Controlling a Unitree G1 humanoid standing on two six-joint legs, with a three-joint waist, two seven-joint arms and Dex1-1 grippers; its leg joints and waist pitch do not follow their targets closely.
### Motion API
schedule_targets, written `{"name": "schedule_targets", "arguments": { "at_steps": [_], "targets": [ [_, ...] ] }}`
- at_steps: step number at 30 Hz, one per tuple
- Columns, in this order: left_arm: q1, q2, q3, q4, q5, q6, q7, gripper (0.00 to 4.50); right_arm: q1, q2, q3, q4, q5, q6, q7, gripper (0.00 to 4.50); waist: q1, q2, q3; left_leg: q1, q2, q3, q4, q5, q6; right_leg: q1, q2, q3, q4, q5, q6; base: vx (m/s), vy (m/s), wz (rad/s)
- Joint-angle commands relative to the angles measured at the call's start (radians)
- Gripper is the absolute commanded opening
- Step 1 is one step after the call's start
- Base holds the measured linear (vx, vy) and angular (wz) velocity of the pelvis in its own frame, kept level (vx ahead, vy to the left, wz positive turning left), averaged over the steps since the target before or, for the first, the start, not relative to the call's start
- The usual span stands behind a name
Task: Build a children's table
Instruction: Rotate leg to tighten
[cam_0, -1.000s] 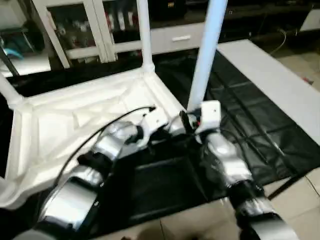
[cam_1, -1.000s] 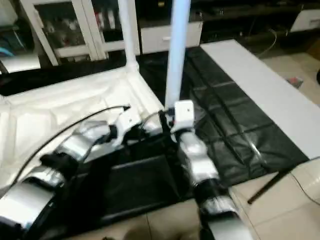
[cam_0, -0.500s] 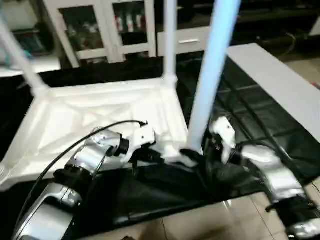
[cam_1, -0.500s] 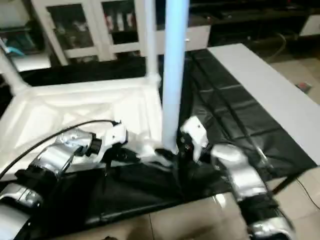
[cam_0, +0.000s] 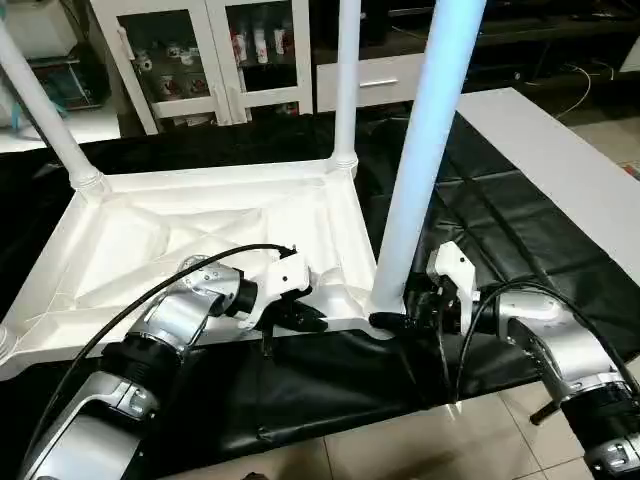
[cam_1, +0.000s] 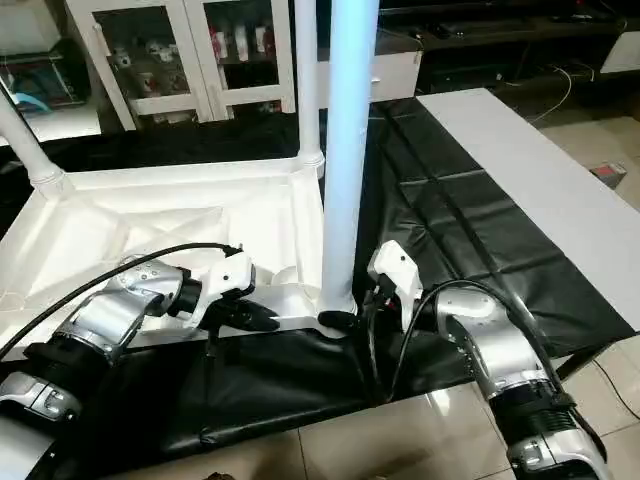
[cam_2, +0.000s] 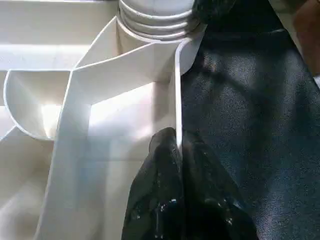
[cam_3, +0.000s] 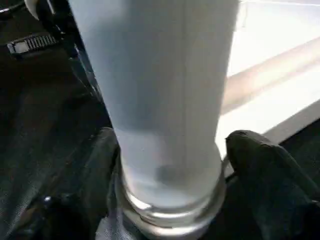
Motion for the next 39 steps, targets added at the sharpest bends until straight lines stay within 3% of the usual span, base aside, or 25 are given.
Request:
{"name": "schedule_targets", "arguments": {
  "at_steps": [1,2,3,8,12,13,16,17,18,19,20,21,22,25,26,28,30,31,32,33,34,35,37,38,39],
  "targets": [
    [0.024,0.014,-0.034,0.002,0.022,0.016,-0.021,0.0,-0.019,0.004,-0.008,0.012,0.008,0.007,0.011,3.46,0.0,-0.019,-0.065,0.02,0.057,-0.025,-0.075,-0.19,0.083,0.04,-0.056,0.035,-0.056,-0.251,-0.224,0.0,0.0,0.0],
    [0.027,0.016,-0.034,-0.001,0.022,0.02,-0.019,0.0,-0.023,0.007,-0.01,0.016,0.006,0.008,0.014,3.31,-0.001,-0.019,-0.065,0.021,0.057,-0.025,-0.075,-0.193,0.081,0.04,-0.056,0.035,-0.057,-0.254,-0.223,0.0,0.0,0.0],
    [0.028,0.016,-0.035,-0.005,0.022,0.027,-0.02,0.0,-0.026,0.006,-0.007,0.019,0.0,0.009,0.023,3.1,0.0,-0.006,-0.065,0.022,0.057,-0.026,-0.076,-0.196,0.077,0.04,-0.056,0.035,-0.056,-0.258,-0.223,0.0,0.0,0.0],
    [0.028,0.014,-0.037,-0.006,0.022,0.035,-0.019,0.0,-0.018,-0.003,0.005,0.021,-0.015,0.0,0.039,2.8,-0.001,-0.021,-0.066,0.02,0.057,-0.025,-0.075,-0.186,0.082,0.042,-0.055,0.035,-0.055,-0.236,-0.228,0.0,0.0,0.0],
    [0.038,0.018,-0.036,-0.015,0.02,0.037,-0.017,0.0,-0.011,-0.007,0.017,0.027,-0.032,-0.008,0.047,2.68,-0.001,-0.019,-0.065,0.019,0.056,-0.025,-0.075,-0.183,0.083,0.042,-0.056,0.035,-0.056,-0.246,-0.225,0.0,0.0,0.0],
    [0.041,0.019,-0.035,-0.017,0.02,0.037,-0.016,0.0,-0.01,-0.005,0.017,0.029,-0.035,-0.01,0.048,2.66,-0.002,-0.023,-0.065,0.02,0.057,-0.024,-0.074,-0.185,0.084,0.041,-0.055,0.035,-0.057,-0.25,-0.223,0.0,0.0,0.0],
    [0.043,0.009,-0.029,-0.002,0.021,0.034,0.007,0.0,-0.012,0.011,0.011,0.046,-0.041,-0.008,0.025,2.64,-0.002,-0.019,-0.066,0.02,0.056,-0.024,-0.074,-0.178,0.085,0.04,-0.054,0.035,-0.056,-0.242,-0.224,0.0,0.0,0.0],
    [0.035,-0.009,-0.021,0.016,0.026,0.03,0.044,0.0,-0.016,0.029,0.005,0.069,-0.061,-0.018,-0.031,2.64,-0.003,-0.012,-0.065,0.021,0.057,-0.025,-0.075,-0.183,0.08,0.039,-0.054,0.035,-0.056,-0.238,-0.225,0.0,0.0,0.0],
    [0.032,-0.016,-0.018,0.023,0.028,0.029,0.06,0.0,-0.019,0.037,0.002,0.079,-0.07,-0.023,-0.056,2.63,-0.006,-0.016,-0.064,0.02,0.054,-0.023,-0.074,-0.191,0.078,0.037,-0.052,0.034,-0.058,-0.244,-0.225,0.0,0.0,0.0],
    [0.022,-0.035,-0.009,0.039,0.03,0.027,0.093,0.0,-0.024,0.054,-0.009,0.1,-0.084,-0.032,-0.109,2.63,-0.008,-0.019,-0.061,0.023,0.054,-0.026,-0.079,-0.243,0.06,0.038,-0.055,0.034,-0.066,-0.314,-0.211,0.0,0.0,0.0],
    [0.022,-0.035,-0.009,0.039,0.03,0.027,0.093,0.0,-0.024,0.054,-0.009,0.1,-0.084,-0.032,-0.109,2.63,-0.008,-0.019,-0.061,0.023,0.054,-0.026,-0.079,-0.243,0.06,0.038,-0.055,0.034,-0.066,-0.314,-0.211,0.0,0.0,0.0],
    [-0.025,-0.088,0.021,0.108,0.042,0.007,0.216,0.0,-0.045,0.125,-0.067,0.169,-0.084,-0.045,-0.275,2.63,-0.014,-0.026,-0.057,0.025,0.05,-0.027,-0.08,-0.283,0.04,0.031,-0.056,0.035,-0.076,-0.397,-0.19,0.0,0.0,0.0],
    [-0.025,-0.088,0.021,0.108,0.042,0.007,0.216,0.0,-0.045,0.125,-0.067,0.169,-0.084,-0.045,-0.275,2.63,-0.016,-0.023,-0.056,0.028,0.049,-0.029,-0.082,-0.3,0.026,0.03,-0.057,0.034,-0.078,-0.43,-0.183,0.0,0.0,0.0],
    [-0.097,-0.152,0.057,0.204,0.055,-0.014,0.373,0.0,-0.079,0.222,-0.14,0.255,-0.081,-0.061,-0.505,2.62,-0.028,-0.02,-0.054,0.035,0.047,-0.039,-0.087,-0.388,-0.02,0.023,-0.057,0.027,-0.09,-0.529,-0.137,-0.061,0.009,-0.06],
    [-0.125,-0.176,0.071,0.24,0.052,-0.014,0.422,0.0,-0.098,0.258,-0.165,0.294,-0.087,-0.074,-0.611,2.62,-0.037,-0.023,-0.054,0.027,0.046,-0.043,-0.089,-0.393,-0.024,0.028,-0.057,0.024,-0.09,-0.525,-0.127,0.0,0.0,0.0],
    [-0.163,-0.204,0.091,0.293,0.051,-0.02,0.498,0.0,-0.13,0.304,-0.205,0.353,-0.089,-0.088,-0.762,2.62,-0.047,-0.02,-0.058,0.033,0.044,-0.041,-0.088,-0.403,-0.021,0.021,-0.056,0.025,-0.093,-0.498,-0.132,0.0,0.0,0.0],
    [-0.185,-0.216,0.099,0.324,0.054,-0.024,0.538,0.0,-0.151,0.334,-0.233,0.39,-0.08,-0.099,-0.843,2.62,-0.052,-0.017,-0.058,0.027,0.042,-0.042,-0.088,-0.404,-0.01,0.025,-0.056,0.024,-0.092,-0.473,-0.143,0.0,0.0,0.0],
    [-0.201,-0.224,0.106,0.347,0.059,-0.029,0.578,0.0,-0.166,0.355,-0.251,0.417,-0.076,-0.109,-0.907,2.62,-0.06,-0.017,-0.058,0.025,0.041,-0.039,-0.085,-0.403,-0.004,0.02,-0.058,0.026,-0.093,-0.461,-0.15,0.0,0.0,0.0],
    [-0.222,-0.234,0.117,0.382,0.063,-0.034,0.62,0.0,-0.189,0.382,-0.274,0.459,-0.073,-0.125,-0.99,2.62,-0.065,-0.008,-0.06,0.028,0.039,-0.039,-0.085,-0.402,-0.004,0.02,-0.057,0.025,-0.094,-0.451,-0.156,0.0,0.0,0.0],
    [-0.232,-0.238,0.122,0.399,0.067,-0.036,0.643,0.0,-0.201,0.396,-0.287,0.48,-0.074,-0.135,-1.042,2.62,-0.065,-0.008,-0.06,0.028,0.039,-0.039,-0.085,-0.402,-0.004,0.02,-0.057,0.025,-0.094,-0.451,-0.156,0.0,0.0,0.0],
    [-0.257,-0.249,0.135,0.443,0.074,-0.046,0.699,0.0,-0.229,0.423,-0.314,0.524,-0.086,-0.164,-1.162,2.62,-0.066,-0.016,-0.061,0.022,0.038,-0.037,-0.084,-0.376,0.001,0.023,-0.056,0.025,-0.093,-0.42,-0.166,0.0,0.0,0.0],
    [-0.267,-0.253,0.139,0.461,0.077,-0.051,0.722,0.0,-0.242,0.438,-0.33,0.54,-0.086,-0.182,-1.216,2.61,-0.062,-0.012,-0.064,0.026,0.04,-0.037,-0.083,-0.362,0.005,0.023,-0.058,0.026,-0.089,-0.393,-0.177,0.0,0.0,0.0],
    [-0.282,-0.258,0.144,0.49,0.083,-0.067,0.766,0.0,-0.262,0.46,-0.349,0.56,-0.092,-0.22,-1.293,2.61,-0.059,-0.015,-0.067,0.018,0.041,-0.034,-0.083,-0.31,0.018,0.028,-0.058,0.029,-0.079,-0.314,-0.194,0.0,0.0,0.0],
    [-0.285,-0.257,0.142,0.499,0.085,-0.073,0.768,0.0,-0.272,0.471,-0.346,0.57,-0.102,-0.233,-1.321,2.61,-0.054,-0.018,-0.069,0.021,0.041,-0.03,-0.081,-0.281,0.032,0.029,-0.057,0.028,-0.074,-0.267,-0.208,0.0,0.0,0.0],
    [-0.287,-0.257,0.144,0.509,0.084,-0.078,0.775,0.0,-0.28,0.48,-0.337,0.579,-0.114,-0.251,-1.339,2.61,-0.053,-0.015,-0.072,0.018,0.041,-0.029,-0.078,-0.245,0.048,0.033,-0.058,0.03,-0.067,-0.218,-0.222,0.0,0.0,0.0]
  ]
}}
